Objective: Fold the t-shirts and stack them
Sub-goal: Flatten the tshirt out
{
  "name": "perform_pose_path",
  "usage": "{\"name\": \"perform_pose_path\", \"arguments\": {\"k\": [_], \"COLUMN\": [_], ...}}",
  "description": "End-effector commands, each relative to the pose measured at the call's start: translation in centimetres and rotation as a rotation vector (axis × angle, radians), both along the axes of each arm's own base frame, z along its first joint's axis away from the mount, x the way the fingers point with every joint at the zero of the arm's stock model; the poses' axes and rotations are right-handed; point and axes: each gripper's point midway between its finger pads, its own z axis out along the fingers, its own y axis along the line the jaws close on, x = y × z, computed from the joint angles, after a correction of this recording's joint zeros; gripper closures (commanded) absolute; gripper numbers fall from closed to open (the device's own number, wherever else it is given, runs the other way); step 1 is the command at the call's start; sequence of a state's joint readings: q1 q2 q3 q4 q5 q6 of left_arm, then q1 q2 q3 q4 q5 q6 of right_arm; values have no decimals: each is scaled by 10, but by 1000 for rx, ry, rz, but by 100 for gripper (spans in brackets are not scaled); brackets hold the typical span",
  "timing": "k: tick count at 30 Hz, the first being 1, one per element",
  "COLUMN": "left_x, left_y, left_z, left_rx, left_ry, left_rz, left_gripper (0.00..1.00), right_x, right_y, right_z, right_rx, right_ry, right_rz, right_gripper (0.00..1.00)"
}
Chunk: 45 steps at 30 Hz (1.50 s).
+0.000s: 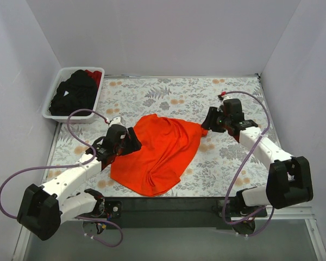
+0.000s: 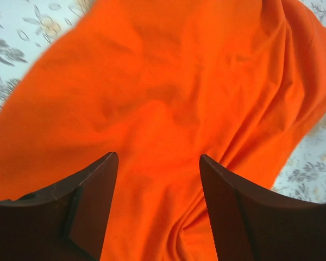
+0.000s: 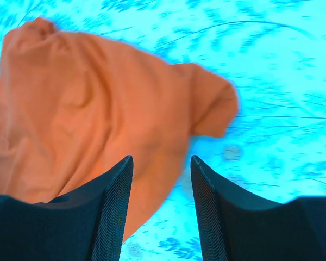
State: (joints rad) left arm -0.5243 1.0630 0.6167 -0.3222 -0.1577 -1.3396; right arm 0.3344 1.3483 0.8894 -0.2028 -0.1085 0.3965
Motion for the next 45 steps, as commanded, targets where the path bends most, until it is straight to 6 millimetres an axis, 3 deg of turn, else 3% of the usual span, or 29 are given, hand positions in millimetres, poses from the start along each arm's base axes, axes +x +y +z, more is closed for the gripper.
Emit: {"name": "perform_pose_path", "arguments": {"k": [1,7,14,25,28,31,32,33,35,37,38,39,40,41,43,44,45], "left_x": [-20,-44,-58,-62,-59,-48,-45,-33,-28,-5,-4,13,21,25,49,55,65], "left_y": [-20,-12,6,36,53,63,65,65,74,80,91,92,96,108,114,128,133], "left_z": [-4,-38,-69,-110,-125,-133,-134,-130,-137,-128,-132,-123,-119,-118,-101,-98,-91], "left_rx": [-124,-132,-103,-58,-62,-70,-60,-59,13,67,137,155,183,257,312,401,442], "left_ry": [98,207,284,406,474,515,519,506,521,485,497,463,449,436,368,349,325], "left_rz": [-33,10,125,289,357,405,410,415,423,430,438,440,444,447,451,454,453], "left_gripper": [41,41,44,45,48,53,57,60,73,87,90,96,100,100,100,100,100], "right_x": [23,49,65,59,61,65,67,69,74,87,83,87,87,88,84,84,77], "right_y": [-23,-47,-37,-23,-23,-23,-23,-24,-29,-43,-56,-67,-76,-89,-100,-116,-123], "right_z": [3,-27,-52,-92,-97,-98,-94,-88,-71,-35,-31,-3,11,39,64,90,96], "right_rx": [72,140,185,249,247,244,247,252,254,224,164,128,93,34,-22,-76,-111], "right_ry": [-30,32,89,187,190,189,180,166,142,53,61,-9,-38,-99,-149,-216,-224], "right_rz": [-57,-118,-54,4,9,14,16,16,15,-7,-38,-59,-79,-113,-148,-210,-232], "right_gripper": [47,48,48,48,53,79,92,98,99,99,99,99,99,99,99,99,99]}}
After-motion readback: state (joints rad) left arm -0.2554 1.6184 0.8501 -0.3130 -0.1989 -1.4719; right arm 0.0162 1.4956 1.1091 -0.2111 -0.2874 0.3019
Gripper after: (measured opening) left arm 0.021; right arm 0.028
